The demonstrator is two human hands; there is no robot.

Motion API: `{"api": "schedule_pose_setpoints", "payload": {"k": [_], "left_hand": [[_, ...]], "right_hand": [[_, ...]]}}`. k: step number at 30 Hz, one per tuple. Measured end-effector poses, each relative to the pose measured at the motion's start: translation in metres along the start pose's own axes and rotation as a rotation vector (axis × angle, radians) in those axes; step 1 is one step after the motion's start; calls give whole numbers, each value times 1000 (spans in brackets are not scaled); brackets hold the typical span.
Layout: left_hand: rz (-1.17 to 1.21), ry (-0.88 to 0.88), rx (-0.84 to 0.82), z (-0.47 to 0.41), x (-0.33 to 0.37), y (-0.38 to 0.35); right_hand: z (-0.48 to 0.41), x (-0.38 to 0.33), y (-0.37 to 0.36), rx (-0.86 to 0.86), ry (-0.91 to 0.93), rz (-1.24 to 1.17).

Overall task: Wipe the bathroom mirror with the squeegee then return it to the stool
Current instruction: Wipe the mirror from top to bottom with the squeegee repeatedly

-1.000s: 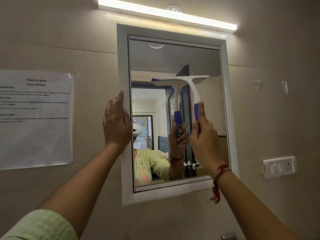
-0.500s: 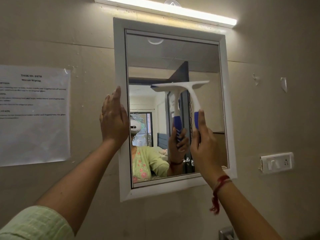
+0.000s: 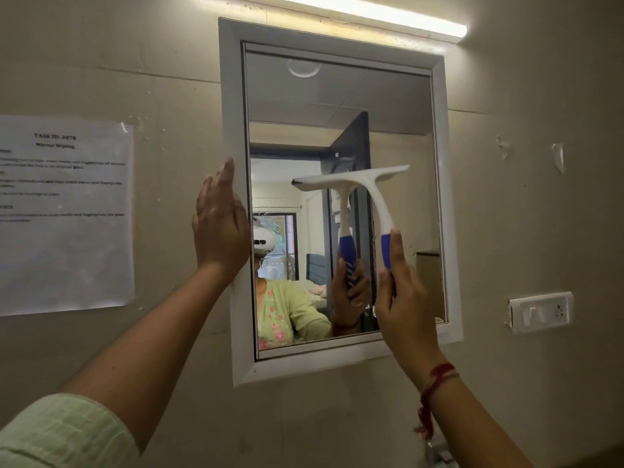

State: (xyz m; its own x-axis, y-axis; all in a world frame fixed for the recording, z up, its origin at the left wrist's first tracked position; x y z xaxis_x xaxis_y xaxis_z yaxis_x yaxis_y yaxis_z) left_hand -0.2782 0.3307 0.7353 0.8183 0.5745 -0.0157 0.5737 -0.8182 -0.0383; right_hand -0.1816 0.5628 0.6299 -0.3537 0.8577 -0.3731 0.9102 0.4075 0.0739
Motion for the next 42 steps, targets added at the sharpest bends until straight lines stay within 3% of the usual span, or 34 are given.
{"api": "schedule_pose_setpoints", "payload": {"k": [6, 14, 22, 31, 37, 42], "left_hand": [[-10, 3, -7, 1, 0, -1], [-5, 1, -4, 1, 0, -1], [-27, 8, -13, 1, -2, -2], [-9, 4, -7, 0, 0, -1], [-19, 8, -9, 1, 0, -2], [-23, 10, -8, 1, -1, -1]], "right_hand": [[-46, -18, 9, 74, -8, 17], [49, 14, -3, -54, -61, 11], [-17, -10, 6, 79, -29, -28], [83, 17, -4, -67, -118, -19], [39, 4, 3, 46, -77, -72], [59, 10, -1, 14, -104, -59]]}}
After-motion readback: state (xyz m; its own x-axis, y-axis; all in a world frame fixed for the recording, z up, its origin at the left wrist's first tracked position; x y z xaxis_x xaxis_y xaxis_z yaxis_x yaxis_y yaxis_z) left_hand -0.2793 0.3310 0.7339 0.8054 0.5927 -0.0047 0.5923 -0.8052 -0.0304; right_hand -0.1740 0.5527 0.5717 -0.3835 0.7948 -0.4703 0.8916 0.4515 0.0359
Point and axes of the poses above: each hand's wrist, its own z-axis away from the middle knuckle, its own y-axis out of the back of the hand, x = y × z, the point moved 6 cm from there along -z, towards the middle knuckle, and after that the axes turned 11 degrees about -y, right-handed, at the moved point
